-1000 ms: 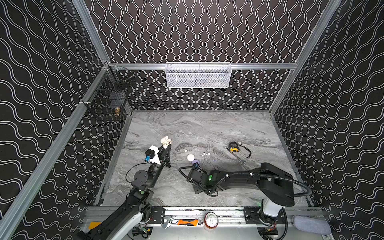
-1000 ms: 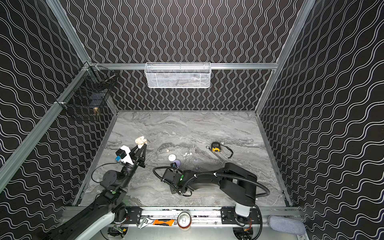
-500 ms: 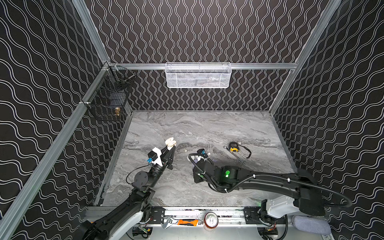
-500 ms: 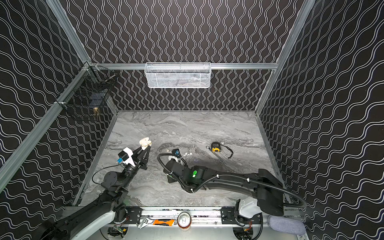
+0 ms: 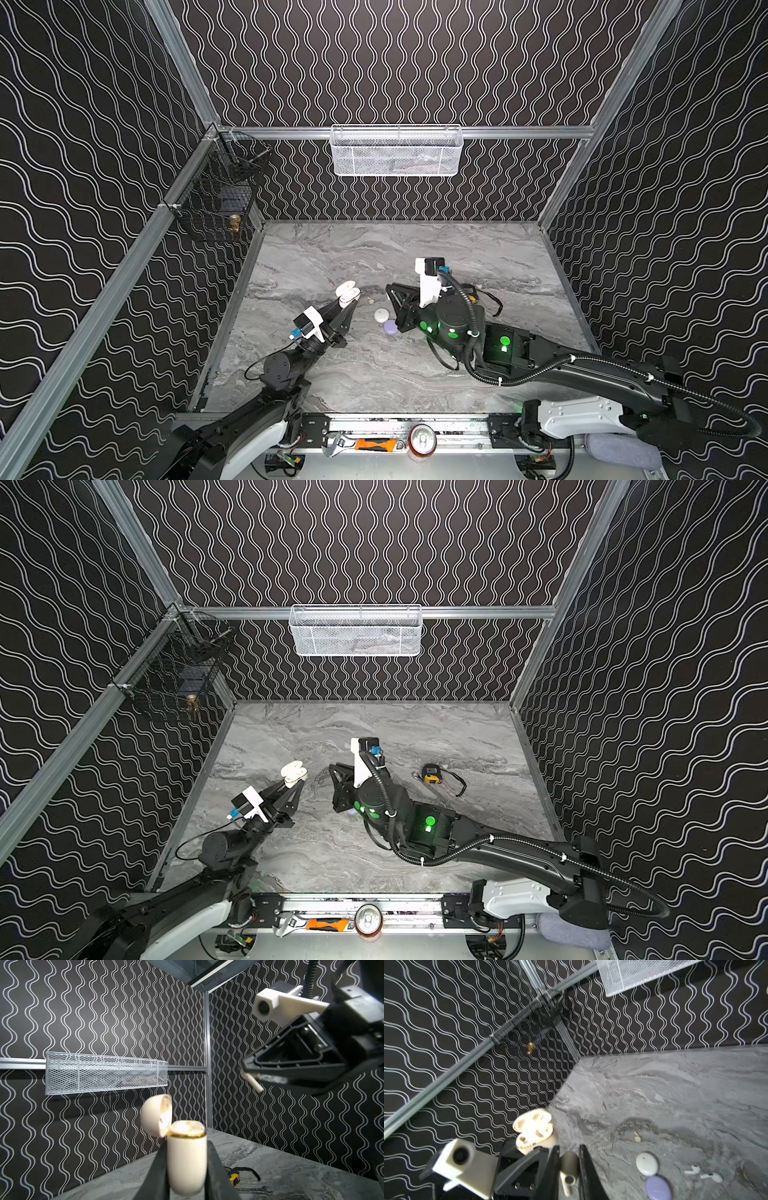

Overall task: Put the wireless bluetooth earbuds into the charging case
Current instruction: 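Lift the earbud with the right gripper and carry it over the open case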

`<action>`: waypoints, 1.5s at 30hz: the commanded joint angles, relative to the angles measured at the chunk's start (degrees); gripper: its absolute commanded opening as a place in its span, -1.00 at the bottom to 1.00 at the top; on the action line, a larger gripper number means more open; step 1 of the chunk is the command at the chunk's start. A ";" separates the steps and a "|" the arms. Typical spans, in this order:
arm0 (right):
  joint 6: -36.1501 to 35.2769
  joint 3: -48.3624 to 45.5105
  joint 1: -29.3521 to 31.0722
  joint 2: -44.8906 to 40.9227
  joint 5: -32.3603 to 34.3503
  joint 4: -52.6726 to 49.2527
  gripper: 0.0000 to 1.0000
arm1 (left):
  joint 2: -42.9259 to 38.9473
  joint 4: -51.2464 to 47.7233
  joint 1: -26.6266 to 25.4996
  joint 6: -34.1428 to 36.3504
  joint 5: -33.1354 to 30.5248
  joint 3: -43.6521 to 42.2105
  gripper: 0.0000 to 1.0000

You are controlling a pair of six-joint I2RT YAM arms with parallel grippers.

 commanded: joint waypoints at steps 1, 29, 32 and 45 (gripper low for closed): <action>-2.06 -0.36 0.08 -0.65 0.76 9.98 -0.81 | 0.39 5.66 0.01 -1.04 2.85 0.13 -1.00; -8.26 -4.64 1.93 10.50 -4.84 35.32 -0.85 | -3.02 5.66 -1.45 -0.62 1.97 -0.35 -1.00; -8.95 -5.27 1.93 10.75 -6.00 36.33 -0.86 | -3.04 5.66 -1.45 -0.82 1.87 -0.30 -1.00; -12.20 -6.94 2.28 12.89 -5.62 42.36 -0.86 | -4.03 5.66 -1.85 -1.05 1.66 -0.40 -1.00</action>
